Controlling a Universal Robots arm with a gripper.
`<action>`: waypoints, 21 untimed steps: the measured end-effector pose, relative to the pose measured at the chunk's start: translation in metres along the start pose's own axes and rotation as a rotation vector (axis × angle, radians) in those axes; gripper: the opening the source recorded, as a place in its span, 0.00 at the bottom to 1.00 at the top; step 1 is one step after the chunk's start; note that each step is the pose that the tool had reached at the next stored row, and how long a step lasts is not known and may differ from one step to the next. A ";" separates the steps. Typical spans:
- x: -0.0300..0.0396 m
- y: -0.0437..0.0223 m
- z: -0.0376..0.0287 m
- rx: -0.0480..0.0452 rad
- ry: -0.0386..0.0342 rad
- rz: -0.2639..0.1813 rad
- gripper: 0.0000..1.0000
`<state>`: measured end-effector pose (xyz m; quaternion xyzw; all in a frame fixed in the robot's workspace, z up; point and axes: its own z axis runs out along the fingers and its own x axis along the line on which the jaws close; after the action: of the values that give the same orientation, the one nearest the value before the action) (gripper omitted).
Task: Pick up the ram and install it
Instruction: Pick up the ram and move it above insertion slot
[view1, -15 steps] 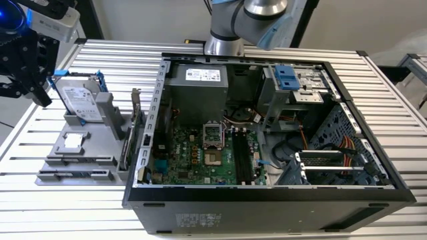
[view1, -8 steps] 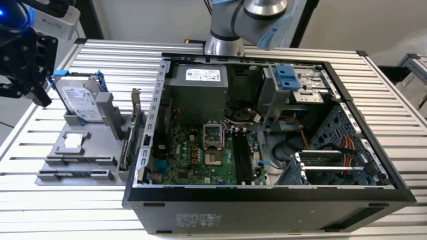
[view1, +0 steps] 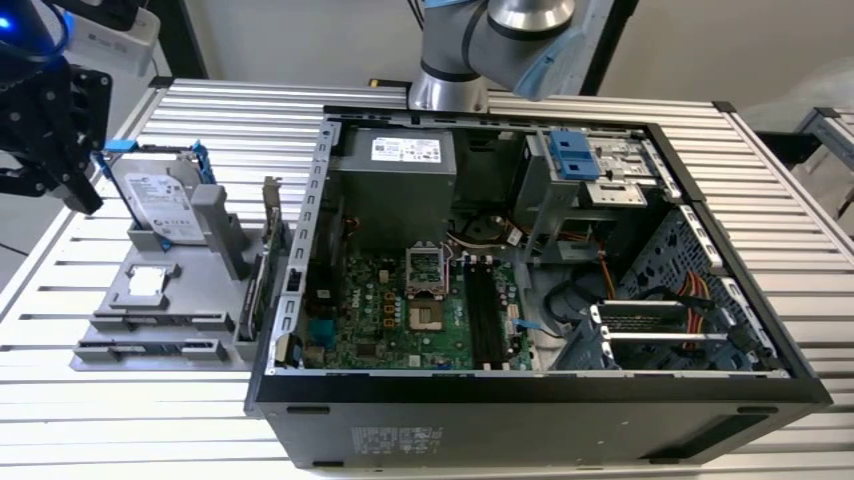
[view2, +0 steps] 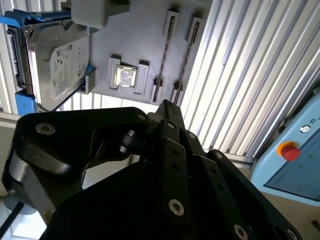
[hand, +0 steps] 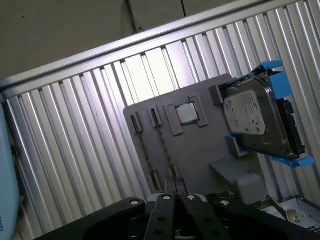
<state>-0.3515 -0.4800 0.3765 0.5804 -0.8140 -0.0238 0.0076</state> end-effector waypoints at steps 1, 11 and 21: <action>0.0000 0.0000 0.0000 -0.0001 0.0004 -0.009 0.00; 0.0000 0.0000 0.0000 -0.0013 0.0041 -0.085 0.00; 0.0000 -0.0001 0.0000 -0.0008 0.0081 -0.182 0.00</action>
<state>-0.3514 -0.4800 0.3765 0.6519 -0.7579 -0.0224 0.0089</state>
